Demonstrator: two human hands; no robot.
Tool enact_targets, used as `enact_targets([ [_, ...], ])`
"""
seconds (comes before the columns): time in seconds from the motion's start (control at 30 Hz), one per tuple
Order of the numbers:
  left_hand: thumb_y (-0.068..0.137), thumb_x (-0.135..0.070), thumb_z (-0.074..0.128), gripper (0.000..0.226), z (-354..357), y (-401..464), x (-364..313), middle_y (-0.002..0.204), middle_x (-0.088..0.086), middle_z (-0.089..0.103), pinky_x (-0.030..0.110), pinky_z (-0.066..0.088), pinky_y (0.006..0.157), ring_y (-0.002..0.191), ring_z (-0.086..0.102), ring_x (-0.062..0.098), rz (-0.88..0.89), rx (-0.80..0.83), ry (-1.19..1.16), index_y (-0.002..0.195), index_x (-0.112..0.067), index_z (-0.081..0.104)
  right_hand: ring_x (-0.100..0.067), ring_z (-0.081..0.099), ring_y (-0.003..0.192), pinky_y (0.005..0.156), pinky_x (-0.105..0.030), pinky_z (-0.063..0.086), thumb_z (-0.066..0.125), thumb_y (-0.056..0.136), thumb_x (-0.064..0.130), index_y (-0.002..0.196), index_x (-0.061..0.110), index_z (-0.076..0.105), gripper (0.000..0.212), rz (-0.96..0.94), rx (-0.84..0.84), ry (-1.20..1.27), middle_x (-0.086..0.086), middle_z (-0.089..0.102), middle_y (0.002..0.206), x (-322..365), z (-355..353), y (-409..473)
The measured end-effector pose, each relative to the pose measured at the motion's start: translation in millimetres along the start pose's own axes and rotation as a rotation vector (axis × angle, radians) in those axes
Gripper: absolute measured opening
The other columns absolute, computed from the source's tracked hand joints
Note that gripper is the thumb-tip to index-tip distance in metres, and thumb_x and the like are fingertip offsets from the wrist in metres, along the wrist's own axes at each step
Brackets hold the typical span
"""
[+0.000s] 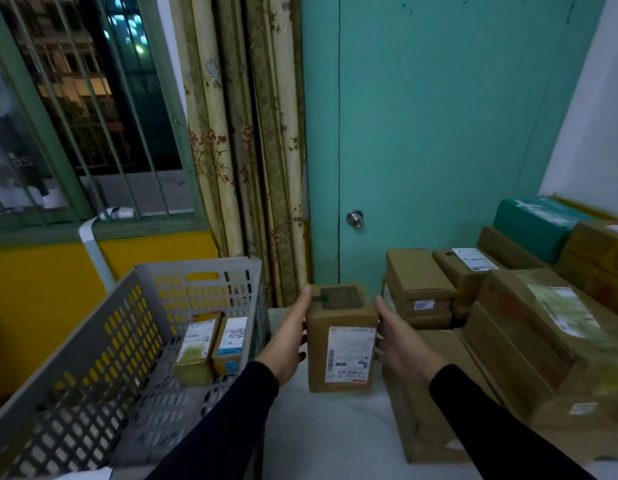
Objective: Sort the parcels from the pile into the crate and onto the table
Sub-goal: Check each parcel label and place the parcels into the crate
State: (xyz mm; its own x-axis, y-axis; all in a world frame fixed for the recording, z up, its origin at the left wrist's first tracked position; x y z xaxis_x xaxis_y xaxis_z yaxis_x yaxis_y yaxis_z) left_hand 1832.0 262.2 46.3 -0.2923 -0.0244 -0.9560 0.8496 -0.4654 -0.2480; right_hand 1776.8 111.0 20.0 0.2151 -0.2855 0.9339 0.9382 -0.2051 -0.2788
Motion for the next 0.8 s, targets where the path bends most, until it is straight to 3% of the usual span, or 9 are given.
enact_targets([
  [0.07, 0.07, -0.089, 0.057, 0.097, -1, 2, 1, 0.143, 0.005, 0.056, 0.06, 0.028, 0.117, 0.13, 0.05, 0.027, 0.005, -0.028, -0.063, 0.149, -0.035, 0.04, -0.021, 0.055, 0.124, 0.101, -0.042, 0.044, 0.047, 0.088, 0.068, 0.134, 0.029, 0.061, 0.062, 0.001, -0.007, 0.005, -0.002, 0.065, 0.129, -1, 1, 2],
  [0.13, 0.083, -0.072, 0.057, 0.082, -1, 4, 4, 0.136, 0.002, 0.06, 0.055, 0.039, 0.109, 0.121, 0.056, 0.023, 0.014, -0.04, -0.066, 0.152, -0.036, 0.034, -0.022, 0.055, 0.125, 0.094, -0.04, 0.047, 0.05, 0.087, 0.068, 0.135, 0.032, 0.06, 0.061, -0.003, 0.001, 0.034, 0.0, 0.065, 0.131, -2, 4, 3],
  [0.23, 0.099, -0.046, 0.056, 0.064, 6, 7, 8, 0.118, -0.004, 0.068, 0.032, 0.055, 0.072, 0.098, 0.068, 0.015, 0.006, 0.006, 0.003, 0.155, -0.041, 0.025, -0.028, 0.057, 0.127, 0.104, -0.048, 0.048, 0.055, 0.084, 0.064, 0.139, 0.037, 0.056, 0.061, -0.024, 0.029, 0.067, -0.003, 0.066, 0.134, 0, 7, 4],
  [0.27, 0.101, -0.043, 0.055, 0.061, 9, 6, 8, 0.116, -0.004, 0.069, 0.03, 0.057, 0.068, 0.094, 0.07, 0.014, 0.004, 0.027, 0.029, 0.154, -0.042, 0.026, -0.029, 0.06, 0.126, 0.105, -0.05, 0.048, 0.058, 0.085, 0.058, 0.141, 0.037, 0.053, 0.06, -0.041, 0.048, 0.076, -0.004, 0.067, 0.133, 0, 9, 6],
  [0.33, 0.1, -0.045, 0.056, 0.063, 12, 3, 9, 0.122, -0.004, 0.066, 0.04, 0.061, 0.08, 0.099, 0.068, 0.017, -0.017, 0.049, 0.018, 0.154, -0.043, 0.025, -0.027, 0.065, 0.121, 0.1, -0.047, 0.053, 0.063, 0.088, 0.043, 0.146, 0.035, 0.045, 0.061, -0.075, 0.056, 0.099, -0.005, 0.068, 0.132, 1, 9, 7],
  [0.4, 0.098, -0.048, 0.057, 0.063, 9, 3, 8, 0.126, -0.005, 0.062, 0.052, 0.056, 0.093, 0.108, 0.065, 0.022, -0.015, 0.034, 0.0, 0.152, -0.044, 0.025, -0.025, 0.069, 0.114, 0.086, -0.04, 0.059, 0.064, 0.094, 0.027, 0.144, 0.037, 0.039, 0.057, -0.108, 0.05, 0.096, -0.005, 0.064, 0.134, 2, 9, 6],
  [0.53, 0.096, -0.054, 0.057, 0.061, 3, 7, 9, 0.132, -0.007, 0.058, 0.054, 0.05, 0.097, 0.115, 0.061, 0.023, -0.015, 0.029, 0.036, 0.149, -0.049, 0.027, -0.025, 0.066, 0.111, 0.073, -0.03, 0.06, 0.066, 0.094, 0.01, 0.137, 0.04, 0.032, 0.062, -0.13, 0.048, 0.024, -0.005, 0.05, 0.141, 3, 8, 4],
  [0.7, 0.091, -0.043, 0.071, 0.063, 0, 11, 8, 0.132, -0.003, 0.062, 0.046, 0.054, 0.087, 0.114, 0.064, 0.024, 0.04, 0.016, 0.083, 0.144, -0.048, 0.038, -0.009, 0.064, 0.109, 0.079, -0.024, 0.057, 0.068, 0.092, 0.029, 0.151, 0.044, 0.018, 0.079, -0.129, 0.05, -0.1, 0.014, 0.057, 0.126, 3, 13, 2],
  [0.8, 0.088, -0.033, 0.076, 0.067, 1, 12, 11, 0.133, -0.001, 0.063, 0.045, 0.058, 0.083, 0.114, 0.066, 0.025, 0.063, 0.033, 0.053, 0.142, -0.047, 0.038, -0.013, 0.065, 0.112, 0.088, -0.042, 0.059, 0.071, 0.081, 0.045, 0.154, 0.048, 0.016, 0.092, -0.108, 0.065, -0.158, 0.018, 0.057, 0.127, 3, 15, 1],
])
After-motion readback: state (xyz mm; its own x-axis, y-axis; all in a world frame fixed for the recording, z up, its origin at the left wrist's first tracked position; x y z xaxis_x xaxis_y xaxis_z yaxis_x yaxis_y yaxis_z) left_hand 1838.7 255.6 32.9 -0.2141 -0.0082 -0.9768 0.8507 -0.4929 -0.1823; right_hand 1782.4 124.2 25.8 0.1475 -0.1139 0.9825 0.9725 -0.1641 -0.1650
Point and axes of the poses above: each hand's wrist, its own y-axis towards the middle knuckle, its own z-axis out of the palm, x = y × z, the point moved 10 cm from there along y, towards the middle knuckle
